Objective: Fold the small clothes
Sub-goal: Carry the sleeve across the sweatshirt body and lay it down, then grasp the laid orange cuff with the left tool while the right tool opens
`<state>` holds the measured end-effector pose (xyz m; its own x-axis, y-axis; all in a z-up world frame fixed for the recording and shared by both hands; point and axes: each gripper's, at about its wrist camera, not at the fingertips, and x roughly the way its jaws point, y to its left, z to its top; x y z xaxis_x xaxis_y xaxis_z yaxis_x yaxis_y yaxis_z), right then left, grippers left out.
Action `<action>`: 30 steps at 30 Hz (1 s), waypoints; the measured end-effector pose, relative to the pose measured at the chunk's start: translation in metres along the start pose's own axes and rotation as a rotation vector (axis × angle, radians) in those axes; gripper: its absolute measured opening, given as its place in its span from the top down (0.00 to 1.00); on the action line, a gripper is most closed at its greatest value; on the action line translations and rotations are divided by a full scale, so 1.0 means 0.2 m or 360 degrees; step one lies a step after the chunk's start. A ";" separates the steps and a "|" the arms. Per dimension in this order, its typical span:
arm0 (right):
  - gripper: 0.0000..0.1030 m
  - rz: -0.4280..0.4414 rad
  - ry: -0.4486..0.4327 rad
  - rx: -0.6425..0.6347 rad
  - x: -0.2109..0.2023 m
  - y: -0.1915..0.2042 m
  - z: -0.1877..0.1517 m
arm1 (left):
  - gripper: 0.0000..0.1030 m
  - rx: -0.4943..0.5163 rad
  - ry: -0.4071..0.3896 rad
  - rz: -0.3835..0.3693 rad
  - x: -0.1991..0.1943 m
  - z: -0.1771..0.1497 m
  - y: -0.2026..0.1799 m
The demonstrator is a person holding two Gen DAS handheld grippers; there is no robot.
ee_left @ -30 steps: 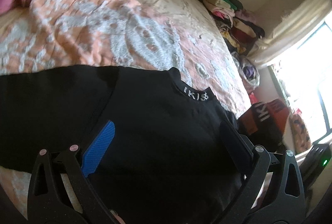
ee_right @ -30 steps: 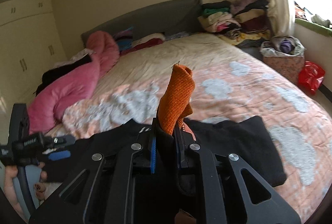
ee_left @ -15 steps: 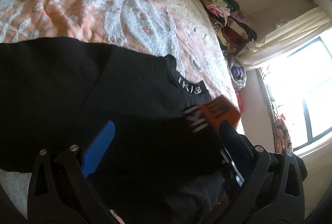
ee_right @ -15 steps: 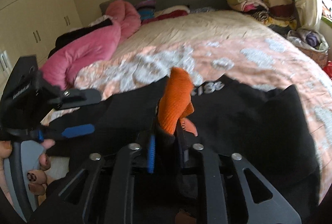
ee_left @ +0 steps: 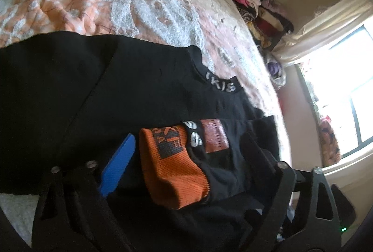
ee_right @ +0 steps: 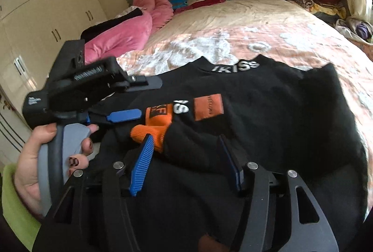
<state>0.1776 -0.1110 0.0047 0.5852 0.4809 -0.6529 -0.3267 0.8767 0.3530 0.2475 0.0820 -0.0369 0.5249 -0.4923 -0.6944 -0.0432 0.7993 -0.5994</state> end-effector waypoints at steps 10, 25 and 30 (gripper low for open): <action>0.45 -0.0159 -0.0077 0.0176 -0.20 -0.24 -0.01 | 0.72 0.0156 -0.0012 0.0218 0.07 -0.04 -0.05; 0.45 -0.0270 -0.0177 0.0319 -0.34 -0.43 0.01 | 0.90 0.0182 -0.0239 0.0010 -0.16 0.01 -0.13; 0.45 -0.0311 -0.0190 0.0339 -0.36 -0.45 0.01 | 0.90 0.0184 -0.0235 0.0063 -0.19 0.01 -0.13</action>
<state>0.1669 -0.2241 0.0206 0.7085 0.2894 -0.6436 -0.0438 0.9283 0.3693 0.2309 0.0810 0.0067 0.6443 -0.4105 -0.6452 0.0274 0.8555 -0.5170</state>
